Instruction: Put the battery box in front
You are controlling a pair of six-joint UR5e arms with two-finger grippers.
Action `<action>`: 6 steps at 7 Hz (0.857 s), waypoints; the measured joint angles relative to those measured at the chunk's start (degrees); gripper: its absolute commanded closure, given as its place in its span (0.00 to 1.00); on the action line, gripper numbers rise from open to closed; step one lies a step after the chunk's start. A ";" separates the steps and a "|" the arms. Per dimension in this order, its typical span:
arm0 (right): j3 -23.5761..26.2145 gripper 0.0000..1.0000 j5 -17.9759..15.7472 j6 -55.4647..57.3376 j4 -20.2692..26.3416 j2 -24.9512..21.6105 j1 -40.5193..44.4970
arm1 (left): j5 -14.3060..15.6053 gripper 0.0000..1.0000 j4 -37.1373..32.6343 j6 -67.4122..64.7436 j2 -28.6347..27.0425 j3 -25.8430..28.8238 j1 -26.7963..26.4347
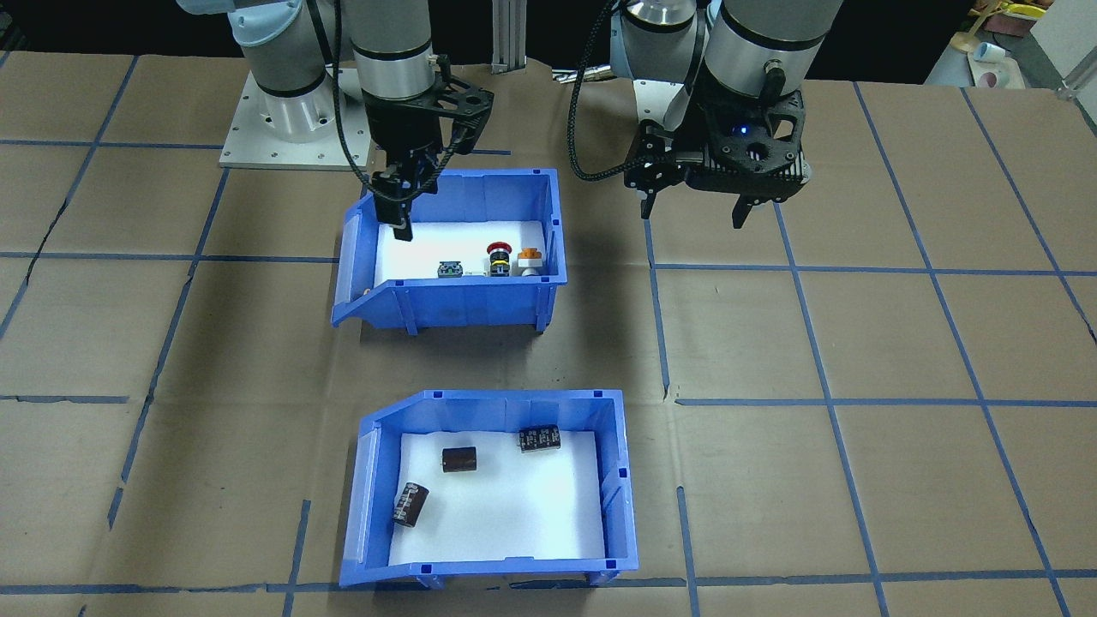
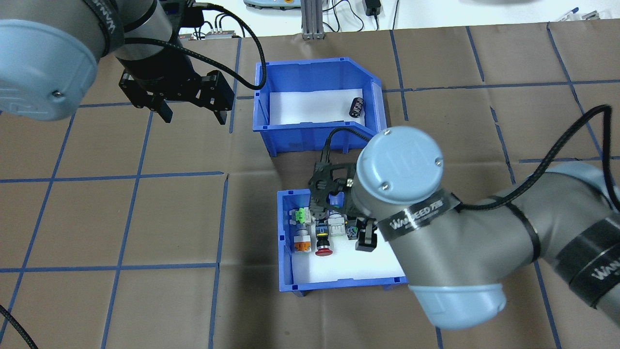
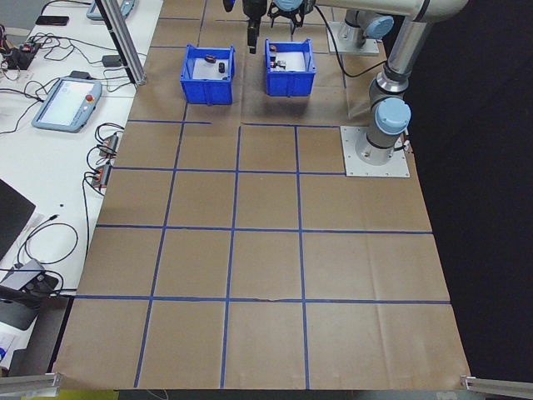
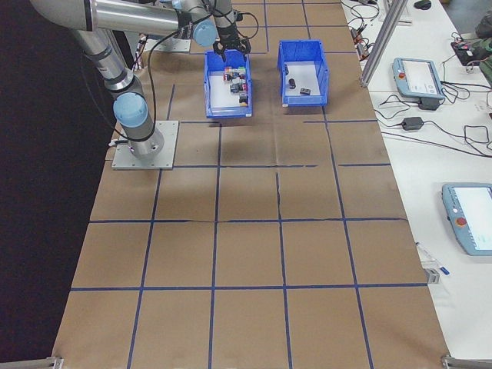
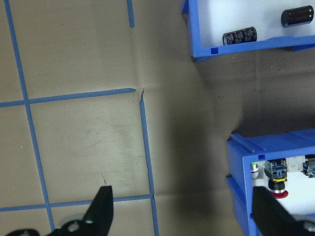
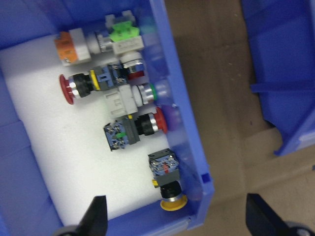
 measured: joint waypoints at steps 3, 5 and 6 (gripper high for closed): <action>-10.08 0.00 0.14 13.14 12.35 0.31 -12.17 | -0.02 0.01 0.23 0.00 0.24 0.03 0.00; -13.98 0.00 0.17 29.94 14.74 1.07 -16.65 | -0.01 0.01 0.27 -0.02 0.34 0.03 0.00; -15.19 0.00 0.20 38.71 14.95 1.83 -17.30 | 0.00 0.01 0.27 -0.08 0.35 0.03 0.00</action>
